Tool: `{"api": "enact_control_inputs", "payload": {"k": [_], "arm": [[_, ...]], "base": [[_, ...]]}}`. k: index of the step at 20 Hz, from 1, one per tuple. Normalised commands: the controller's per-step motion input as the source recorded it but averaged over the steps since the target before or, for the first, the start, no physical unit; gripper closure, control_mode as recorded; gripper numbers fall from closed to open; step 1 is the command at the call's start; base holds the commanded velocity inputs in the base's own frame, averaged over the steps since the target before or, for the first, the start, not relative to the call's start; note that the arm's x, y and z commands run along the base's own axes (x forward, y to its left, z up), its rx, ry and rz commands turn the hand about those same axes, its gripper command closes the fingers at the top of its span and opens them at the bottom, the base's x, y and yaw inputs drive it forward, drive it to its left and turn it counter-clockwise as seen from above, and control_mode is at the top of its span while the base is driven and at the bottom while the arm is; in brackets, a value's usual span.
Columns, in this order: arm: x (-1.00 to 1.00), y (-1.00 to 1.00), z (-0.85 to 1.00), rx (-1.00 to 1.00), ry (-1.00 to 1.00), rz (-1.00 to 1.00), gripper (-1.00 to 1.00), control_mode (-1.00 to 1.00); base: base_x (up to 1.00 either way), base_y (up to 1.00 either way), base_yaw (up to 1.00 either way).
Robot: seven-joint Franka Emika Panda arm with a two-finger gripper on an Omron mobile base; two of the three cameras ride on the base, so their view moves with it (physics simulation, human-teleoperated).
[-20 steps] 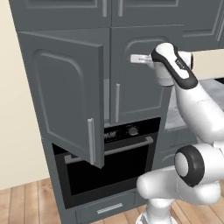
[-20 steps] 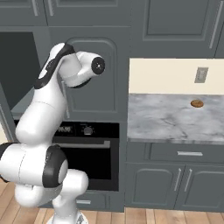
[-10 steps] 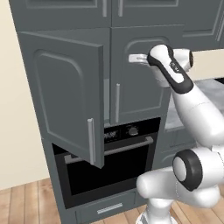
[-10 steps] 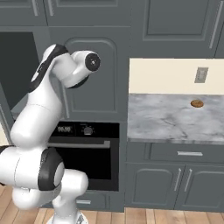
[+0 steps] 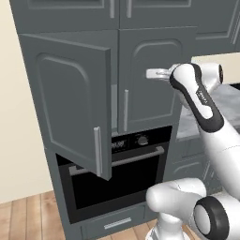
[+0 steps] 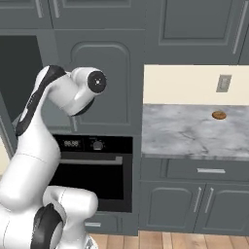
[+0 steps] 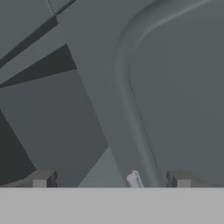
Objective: Close all open cabinet doors.
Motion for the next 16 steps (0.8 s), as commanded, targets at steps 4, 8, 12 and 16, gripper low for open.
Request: {"api": "enact_control_inputs", "payload": {"k": [4, 8, 12, 16], "arm": [[-1.00, 0.10, 0.22, -0.01, 0.00, 0.00, -1.00, -1.00], [-0.99, 0.15, 0.18, -0.01, 0.00, 0.00, -1.00, -1.00], [-1.00, 0.10, 0.08, -0.01, 0.00, 0.00, -1.00, -1.00], [-1.00, 0.03, 0.22, -0.05, 0.00, 0.00, -1.00, -1.00]], "base": [[0.00, 0.00, 0.00], [0.00, 0.00, 0.00], [0.00, 0.00, 0.00], [0.00, 0.00, 0.00]]}}
